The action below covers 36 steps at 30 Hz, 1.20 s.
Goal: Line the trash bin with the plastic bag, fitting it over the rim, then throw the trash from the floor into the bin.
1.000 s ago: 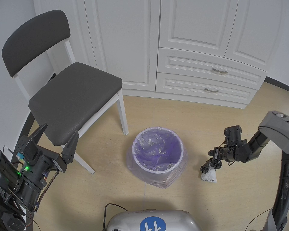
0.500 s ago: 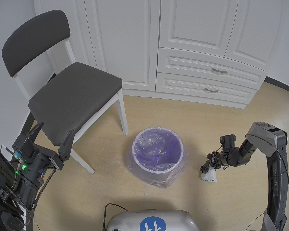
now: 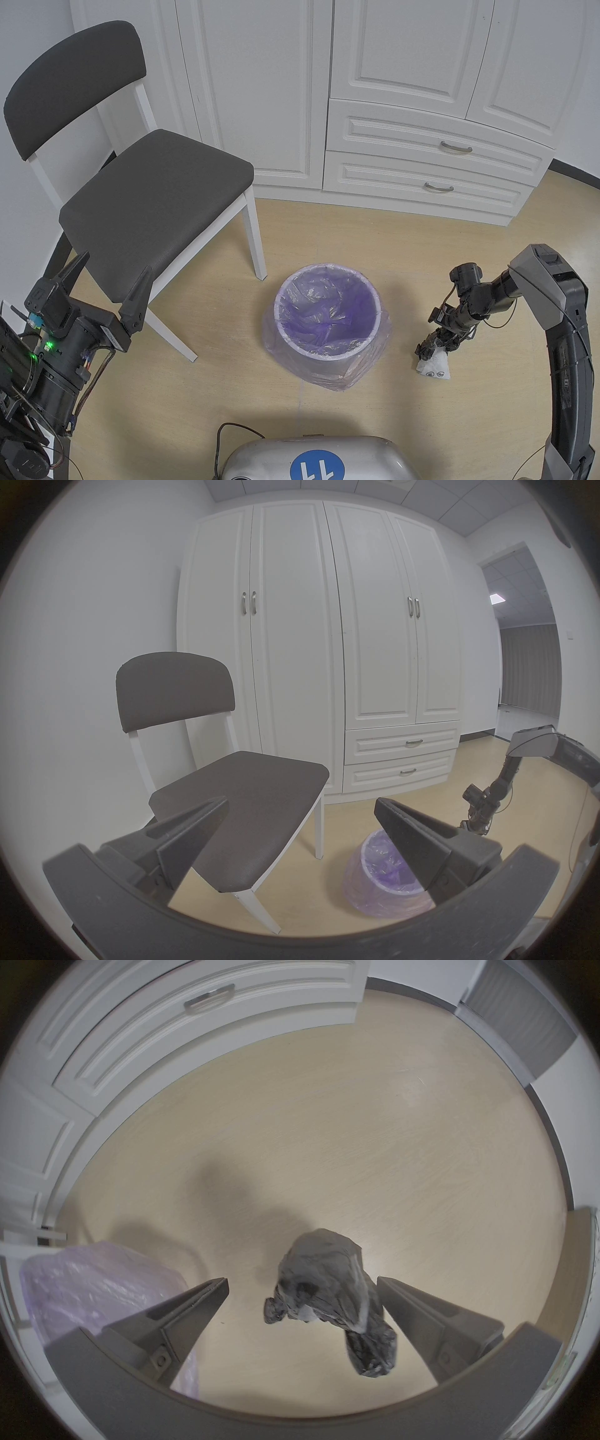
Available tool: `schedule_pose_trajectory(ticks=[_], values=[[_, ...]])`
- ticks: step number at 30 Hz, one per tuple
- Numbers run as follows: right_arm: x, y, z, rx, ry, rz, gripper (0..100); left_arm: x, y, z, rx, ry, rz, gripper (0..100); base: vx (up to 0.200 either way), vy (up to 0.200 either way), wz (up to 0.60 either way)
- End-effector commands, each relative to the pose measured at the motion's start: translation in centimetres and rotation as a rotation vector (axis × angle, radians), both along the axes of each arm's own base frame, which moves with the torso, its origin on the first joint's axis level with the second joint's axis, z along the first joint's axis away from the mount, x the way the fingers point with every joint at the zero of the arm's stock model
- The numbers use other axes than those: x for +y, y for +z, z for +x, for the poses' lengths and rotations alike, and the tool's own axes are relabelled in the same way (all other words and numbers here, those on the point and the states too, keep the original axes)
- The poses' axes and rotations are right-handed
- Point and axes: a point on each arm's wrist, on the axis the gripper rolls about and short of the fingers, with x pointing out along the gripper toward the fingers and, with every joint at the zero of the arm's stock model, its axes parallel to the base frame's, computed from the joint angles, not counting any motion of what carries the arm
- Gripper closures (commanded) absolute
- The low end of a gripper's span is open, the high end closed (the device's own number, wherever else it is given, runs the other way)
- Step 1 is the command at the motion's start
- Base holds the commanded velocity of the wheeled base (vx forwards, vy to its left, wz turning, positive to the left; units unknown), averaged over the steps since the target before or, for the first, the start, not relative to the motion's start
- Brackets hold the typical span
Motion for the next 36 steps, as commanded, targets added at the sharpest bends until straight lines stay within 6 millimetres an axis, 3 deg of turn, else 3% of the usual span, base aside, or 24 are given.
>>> schedule_pose_trajectory(ticks=[1,18,19,24,26,27,30,31,32,33,35,36], values=[[0.0,-1.5,1.7,0.025,-0.058,0.016,0,0.0,-0.2,0.1,0.011,0.001,0.007,0,0.0,0.0,0.0],[-0.1,-1.7,2.2,0.113,-0.091,-0.017,0,0.0,-0.6,0.0,0.026,-0.002,0.015,0,0.0,0.0,0.0],[-0.1,-1.7,2.2,0.113,-0.091,-0.017,100,0.0,-0.6,0.0,0.026,-0.002,0.015,0,0.0,0.0,0.0],[-0.1,-1.6,2.2,0.113,-0.091,-0.019,100,0.0,-0.6,0.0,0.026,-0.002,0.014,0,0.0,0.0,0.0],[0.3,-0.5,1.9,0.103,-0.089,-0.019,100,0.0,-0.5,0.1,0.023,-0.002,0.012,0,0.0,0.0,0.0],[0.5,1.6,1.6,0.074,-0.101,-0.021,100,0.0,-0.5,0.1,0.022,-0.002,0.013,0,0.0,0.0,0.0],[1.8,10.3,-0.8,-0.056,-0.113,-0.02,100,0.0,-0.1,0.0,0.003,0.002,0.006,0,0.0,0.0,0.0],[1.8,10.3,-0.8,-0.056,-0.113,-0.02,100,0.0,-0.1,0.0,0.003,0.002,0.006,0,0.0,0.0,0.0],[2.8,15.3,-3.2,-0.131,-0.084,-0.01,100,0.1,0.0,-0.1,-0.004,0.004,0.012,0,0.0,0.0,0.0],[3.4,19.0,-5.6,-0.189,-0.053,0.003,100,0.1,0.0,-0.2,-0.006,0.005,0.019,0,0.0,0.0,0.0],[3.5,19.3,-5.8,-0.193,-0.05,0.003,100,0.1,0.0,-0.2,-0.006,0.005,0.019,0,0.0,0.0,0.0],[4.1,23.2,-9.5,-0.26,0.009,-0.012,100,0.2,0.0,-0.3,-0.007,0.006,0.022,0,0.0,0.0,0.0]])
